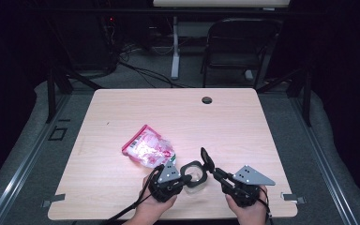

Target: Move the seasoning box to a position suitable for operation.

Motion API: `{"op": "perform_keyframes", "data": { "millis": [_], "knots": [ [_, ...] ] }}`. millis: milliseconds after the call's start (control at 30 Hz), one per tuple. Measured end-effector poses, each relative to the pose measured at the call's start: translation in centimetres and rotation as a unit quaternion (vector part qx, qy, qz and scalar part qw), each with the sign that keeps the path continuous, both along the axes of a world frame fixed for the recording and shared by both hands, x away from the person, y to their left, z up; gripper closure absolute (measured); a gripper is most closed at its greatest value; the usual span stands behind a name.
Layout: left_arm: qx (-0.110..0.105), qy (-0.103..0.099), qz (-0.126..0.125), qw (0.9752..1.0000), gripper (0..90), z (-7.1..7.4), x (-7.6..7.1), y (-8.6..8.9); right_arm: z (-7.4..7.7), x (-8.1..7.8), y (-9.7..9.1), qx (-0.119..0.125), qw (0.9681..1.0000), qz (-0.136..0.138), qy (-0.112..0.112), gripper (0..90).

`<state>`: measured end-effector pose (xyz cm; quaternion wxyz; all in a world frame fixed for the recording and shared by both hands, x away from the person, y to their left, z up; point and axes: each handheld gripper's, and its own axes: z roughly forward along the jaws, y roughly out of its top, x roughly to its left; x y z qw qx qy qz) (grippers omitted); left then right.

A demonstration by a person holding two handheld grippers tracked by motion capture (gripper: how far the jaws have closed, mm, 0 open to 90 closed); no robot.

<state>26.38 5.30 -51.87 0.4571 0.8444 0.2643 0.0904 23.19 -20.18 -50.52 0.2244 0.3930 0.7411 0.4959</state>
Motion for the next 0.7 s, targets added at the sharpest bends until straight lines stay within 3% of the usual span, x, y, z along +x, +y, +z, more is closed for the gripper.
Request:
{"op": "perform_keyframes", "data": {
  "millis": [267,367,467,633,700],
  "knots": [
    [0.000,-0.001,0.000,1.0000,88.7,-0.01,-0.01,0.00,-0.08,0.07,-0.44,0.002,0.9999,-0.013,0.007,82.5],
    [0.000,0.000,0.000,1.0000,88.7,0.00,0.00,0.00,-0.32,0.12,-0.36,0.008,0.9999,-0.003,0.014,76.1],
    [0.000,0.000,0.000,1.0000,88.7,0.00,0.00,0.00,-0.38,0.14,-0.19,0.003,0.9999,-0.003,0.014,75.4],
    [0.000,-0.001,0.000,1.0000,88.9,-0.01,-0.02,-0.01,-0.27,0.59,0.22,-0.009,0.9998,-0.015,0.008,83.9],
    [0.000,-0.001,0.000,1.0000,89.0,-0.01,0.00,-0.01,-0.30,0.77,0.31,-0.002,0.9998,-0.017,0.011,84.3]
  ]
}}
